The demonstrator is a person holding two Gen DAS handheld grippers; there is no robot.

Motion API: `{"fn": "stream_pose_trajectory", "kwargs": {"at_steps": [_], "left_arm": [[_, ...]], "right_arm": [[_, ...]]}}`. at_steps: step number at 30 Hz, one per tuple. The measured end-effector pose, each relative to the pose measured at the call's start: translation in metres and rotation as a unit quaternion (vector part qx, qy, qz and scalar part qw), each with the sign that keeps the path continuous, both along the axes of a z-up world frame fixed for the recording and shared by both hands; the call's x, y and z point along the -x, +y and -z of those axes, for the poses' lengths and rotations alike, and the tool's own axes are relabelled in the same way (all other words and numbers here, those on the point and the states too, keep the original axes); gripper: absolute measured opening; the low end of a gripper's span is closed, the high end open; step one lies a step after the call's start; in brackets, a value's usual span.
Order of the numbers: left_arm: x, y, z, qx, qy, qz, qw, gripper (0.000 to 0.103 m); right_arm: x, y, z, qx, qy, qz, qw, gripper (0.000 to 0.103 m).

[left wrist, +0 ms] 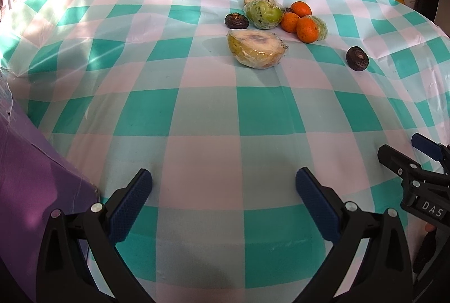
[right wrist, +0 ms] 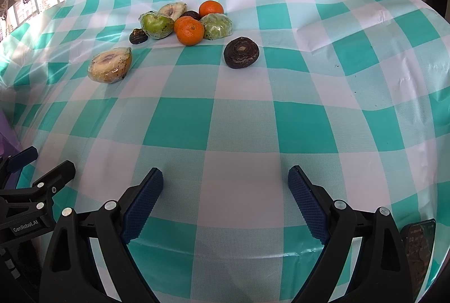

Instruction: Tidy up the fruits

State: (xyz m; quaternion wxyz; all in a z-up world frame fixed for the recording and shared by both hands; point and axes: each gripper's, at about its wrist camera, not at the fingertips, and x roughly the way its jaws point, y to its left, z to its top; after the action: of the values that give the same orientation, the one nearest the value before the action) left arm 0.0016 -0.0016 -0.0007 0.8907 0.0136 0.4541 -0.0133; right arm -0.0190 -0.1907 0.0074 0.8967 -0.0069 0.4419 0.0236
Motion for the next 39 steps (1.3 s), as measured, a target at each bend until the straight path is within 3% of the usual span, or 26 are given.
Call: {"fn": "stream_pose_trajectory", "kwargs": {"at_steps": [1,3,5,7,13,18,25,28,31,33,34,35,39], "left_arm": [[0.001,0.001,-0.001,0.007,-0.013,0.0,0.9999,0.102],[-0.003,0.0,0.001,-0.007,0.008,-0.006,0.9999,0.102],[-0.009,0.0,0.001,0.007,0.021,-0.008,0.9997,0.101],[-0.016,-0.002,-0.001,0.019,0.006,-0.003,0.9998,0.101],[-0.05,-0.012,-0.006,0.044,-0.014,-0.01,0.9989,0.101],[-0.084,-0.017,-0.015,0.061,-0.034,-0.024,0.9973,0.101],[-0.123,-0.028,-0.013,0.015,-0.032,-0.043,0.9984,0.099],[-0.135,-0.035,-0.011,0.006,-0.026,-0.037,0.999,0.092],[-0.14,-0.04,-0.008,-0.002,-0.02,-0.033,0.9992,0.078],[-0.141,-0.041,-0.006,-0.004,-0.018,-0.028,0.9994,0.064],[-0.14,-0.042,-0.006,-0.007,-0.018,-0.029,0.9994,0.064],[-0.139,-0.041,-0.006,-0.008,-0.019,-0.028,0.9994,0.064],[-0.131,-0.034,-0.011,0.004,-0.039,-0.042,0.9983,0.063]], "right_arm": [[0.0,0.0,0.0,-0.001,0.0,-0.003,1.0,0.087],[-0.001,-0.005,-0.002,-0.016,-0.003,-0.002,1.0,0.087],[-0.007,-0.017,-0.004,-0.046,-0.008,0.019,0.999,0.087],[-0.018,-0.025,-0.005,-0.067,-0.011,0.031,0.997,0.087],[-0.07,-0.032,-0.012,-0.053,-0.03,0.081,0.995,0.085],[-0.108,-0.028,-0.013,-0.046,-0.034,0.085,0.995,0.081],[-0.13,-0.024,-0.009,-0.059,-0.018,0.087,0.994,0.071],[-0.133,-0.019,-0.009,-0.051,-0.015,0.08,0.995,0.069],[-0.135,-0.012,-0.009,-0.032,-0.01,0.08,0.996,0.068],[-0.136,-0.01,-0.009,-0.014,-0.01,0.088,0.996,0.056],[-0.135,-0.009,-0.009,-0.009,-0.011,0.09,0.996,0.052],[-0.134,-0.008,-0.01,-0.006,-0.014,0.089,0.996,0.041],[-0.128,-0.017,-0.014,-0.044,-0.031,0.09,0.994,0.04]]}}
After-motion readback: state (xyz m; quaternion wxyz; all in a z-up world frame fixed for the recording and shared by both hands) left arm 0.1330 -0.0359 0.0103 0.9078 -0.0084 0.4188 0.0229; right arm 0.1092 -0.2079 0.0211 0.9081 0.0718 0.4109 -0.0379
